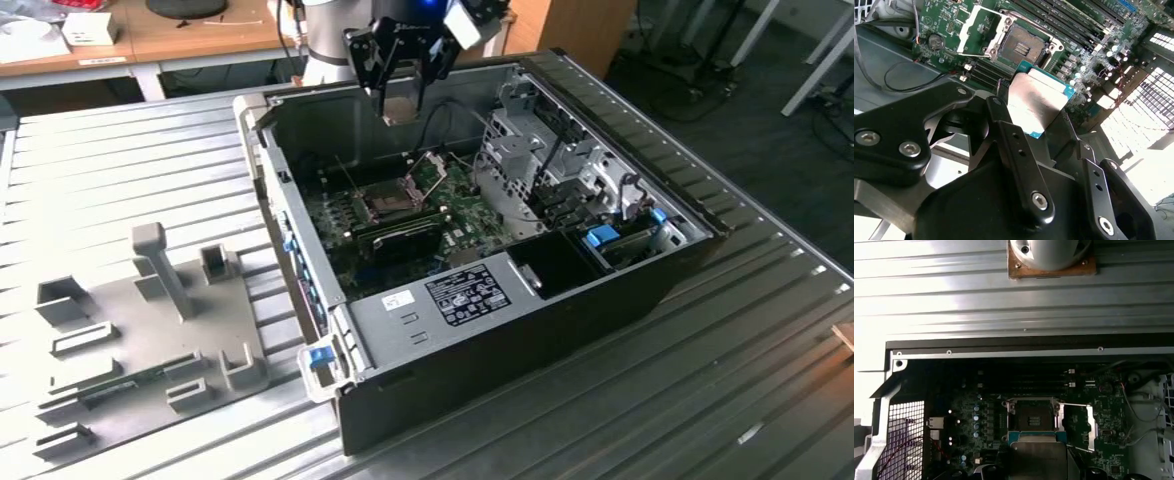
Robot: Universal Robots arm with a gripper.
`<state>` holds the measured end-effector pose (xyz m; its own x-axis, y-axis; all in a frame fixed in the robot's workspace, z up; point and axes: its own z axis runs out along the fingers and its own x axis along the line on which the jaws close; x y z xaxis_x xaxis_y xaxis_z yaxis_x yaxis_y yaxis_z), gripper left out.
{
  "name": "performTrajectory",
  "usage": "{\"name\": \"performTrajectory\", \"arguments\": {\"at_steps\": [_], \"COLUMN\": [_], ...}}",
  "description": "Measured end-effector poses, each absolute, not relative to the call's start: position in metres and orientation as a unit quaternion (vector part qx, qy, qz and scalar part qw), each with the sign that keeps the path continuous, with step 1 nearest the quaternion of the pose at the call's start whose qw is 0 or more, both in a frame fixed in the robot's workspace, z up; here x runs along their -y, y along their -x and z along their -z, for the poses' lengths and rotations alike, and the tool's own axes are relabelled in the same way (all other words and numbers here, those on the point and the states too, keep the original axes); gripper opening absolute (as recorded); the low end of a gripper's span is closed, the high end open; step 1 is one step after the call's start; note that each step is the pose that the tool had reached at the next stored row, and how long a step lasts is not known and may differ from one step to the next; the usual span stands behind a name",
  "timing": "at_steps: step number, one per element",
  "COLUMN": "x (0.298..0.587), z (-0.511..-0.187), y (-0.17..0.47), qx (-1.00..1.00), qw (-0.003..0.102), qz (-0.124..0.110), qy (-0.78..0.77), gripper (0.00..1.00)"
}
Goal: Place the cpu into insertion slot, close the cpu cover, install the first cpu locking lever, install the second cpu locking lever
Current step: 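Place the cpu into insertion slot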
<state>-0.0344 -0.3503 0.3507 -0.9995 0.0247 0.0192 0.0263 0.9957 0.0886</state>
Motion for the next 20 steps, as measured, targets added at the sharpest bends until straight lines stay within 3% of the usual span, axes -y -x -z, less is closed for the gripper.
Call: {"name": "performTrajectory", "arguments": {"at_steps": [20], "x": [0.3504], "z": [-0.3443], "y": [0.0344], "qx": [0.999], "qw": [0.009], "qz": [0.045], "qy": [0.013], "gripper": [0.54]}}
